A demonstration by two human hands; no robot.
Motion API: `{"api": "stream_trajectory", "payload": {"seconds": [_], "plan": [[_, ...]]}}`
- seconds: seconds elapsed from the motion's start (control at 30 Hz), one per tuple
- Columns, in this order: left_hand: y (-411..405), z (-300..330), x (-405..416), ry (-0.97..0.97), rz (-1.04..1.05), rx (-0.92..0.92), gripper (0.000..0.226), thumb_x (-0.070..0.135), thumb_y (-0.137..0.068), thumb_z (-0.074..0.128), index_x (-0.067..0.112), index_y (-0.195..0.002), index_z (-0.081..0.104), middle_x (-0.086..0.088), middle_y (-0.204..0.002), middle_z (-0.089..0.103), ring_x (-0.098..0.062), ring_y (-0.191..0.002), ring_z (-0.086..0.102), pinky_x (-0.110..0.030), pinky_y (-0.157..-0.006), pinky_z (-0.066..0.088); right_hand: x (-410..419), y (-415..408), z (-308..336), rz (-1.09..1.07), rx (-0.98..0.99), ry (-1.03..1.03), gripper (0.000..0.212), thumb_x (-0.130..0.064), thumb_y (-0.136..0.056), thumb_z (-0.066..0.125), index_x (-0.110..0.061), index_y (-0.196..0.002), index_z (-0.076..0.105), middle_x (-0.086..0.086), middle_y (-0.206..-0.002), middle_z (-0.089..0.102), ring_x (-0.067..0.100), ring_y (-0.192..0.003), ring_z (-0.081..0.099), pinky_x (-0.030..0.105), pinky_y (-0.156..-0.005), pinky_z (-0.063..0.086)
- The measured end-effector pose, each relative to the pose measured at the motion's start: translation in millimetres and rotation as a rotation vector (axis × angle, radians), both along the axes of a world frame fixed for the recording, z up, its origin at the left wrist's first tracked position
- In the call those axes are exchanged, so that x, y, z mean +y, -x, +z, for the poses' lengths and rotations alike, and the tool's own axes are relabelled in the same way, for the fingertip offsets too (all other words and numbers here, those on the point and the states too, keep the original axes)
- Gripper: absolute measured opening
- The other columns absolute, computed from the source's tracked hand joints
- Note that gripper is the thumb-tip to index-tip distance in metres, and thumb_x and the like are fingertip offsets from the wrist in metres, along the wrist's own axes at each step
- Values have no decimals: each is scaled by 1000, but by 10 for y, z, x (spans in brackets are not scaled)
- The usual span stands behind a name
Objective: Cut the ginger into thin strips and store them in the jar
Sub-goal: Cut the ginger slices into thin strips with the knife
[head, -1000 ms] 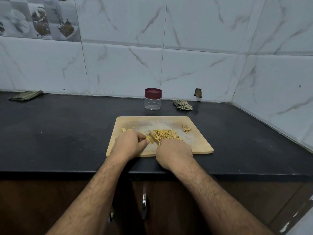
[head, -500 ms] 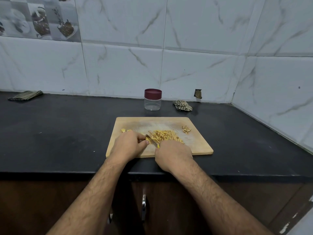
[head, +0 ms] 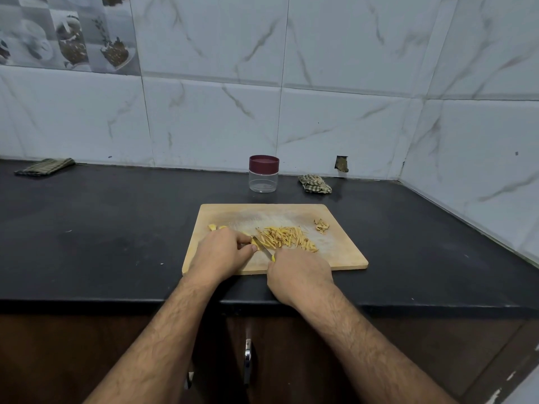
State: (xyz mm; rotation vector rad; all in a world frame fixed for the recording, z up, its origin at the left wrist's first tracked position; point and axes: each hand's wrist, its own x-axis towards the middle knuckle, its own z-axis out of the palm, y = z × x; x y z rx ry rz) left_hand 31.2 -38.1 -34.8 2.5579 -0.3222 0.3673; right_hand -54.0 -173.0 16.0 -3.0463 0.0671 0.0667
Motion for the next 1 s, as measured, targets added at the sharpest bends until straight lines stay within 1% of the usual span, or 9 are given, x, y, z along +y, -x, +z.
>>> {"api": "stream_trajectory", "payload": {"seconds": [0.1,0.2,0.3,0.37,0.47,0.53,0.67,0.87,1.0], "plan": [[-3,-4,0,-11,2,1,23,38,-92,60,25,-79,73,7,-55,56,-13,-61,52,-29,-57,37,21,-33,18,4,1,13,26,-24,-102,44,-17,-121,60,3,-117,63,23,-101,59,34,-76,42],[13,1,-10,12,4,4,19,39,-92,61,30,-97,77,9,-75,71,-15,-77,63,-32,-72,51,40,-58,31,-14,0,23,24,-23,-101,46,-17,-117,62,3,-113,64,22,-89,54,34,-72,42],[16,5,-20,-5,1,0,21,38,-93,60,27,-97,77,6,-73,70,-16,-76,63,-31,-71,51,-8,-29,-15,-42,-11,24,24,-23,-101,46,-17,-117,62,2,-107,63,21,-87,55,33,-69,43],[18,9,-17,-4,4,-3,22,37,-93,60,24,-96,77,5,-81,73,-17,-80,64,-33,-75,52,-60,-1,-22,-73,-14,7,24,-21,-100,46,-17,-118,60,2,-107,64,22,-89,57,33,-69,44],[6,-2,-10,-8,11,-1,23,38,-93,60,22,-96,76,3,-90,75,-17,-84,65,-36,-79,53,-99,13,1,-88,-15,-24,25,-22,-101,44,-17,-120,59,3,-115,64,23,-101,61,33,-71,44],[9,-6,-12,-13,8,1,23,38,-92,60,22,-96,76,3,-88,74,-17,-82,65,-36,-77,53,-74,19,17,-69,-21,-39,25,-26,-102,44,-17,-119,60,3,-114,64,22,-98,59,33,-71,43],[12,1,-6,-32,3,6,22,38,-92,59,25,-94,76,3,-67,67,-16,-70,61,-32,-67,50,20,11,20,-14,-26,-38,25,-26,-101,45,-17,-118,61,3,-111,64,23,-97,59,34,-72,44],[10,3,-3,-18,-11,1,20,38,-92,60,30,-97,77,7,-68,68,-16,-71,61,-31,-68,50,93,3,34,-19,6,-33,26,-23,-100,47,-15,-120,61,4,-116,64,24,-105,60,35,-77,44],[7,-3,-1,-19,-19,-7,18,36,-92,61,29,-91,77,13,-62,60,-17,-70,58,-30,-63,44,149,-14,50,-34,51,-16,31,-17,-96,52,-14,-126,59,5,-124,60,23,-111,57,34,-76,42]]}}
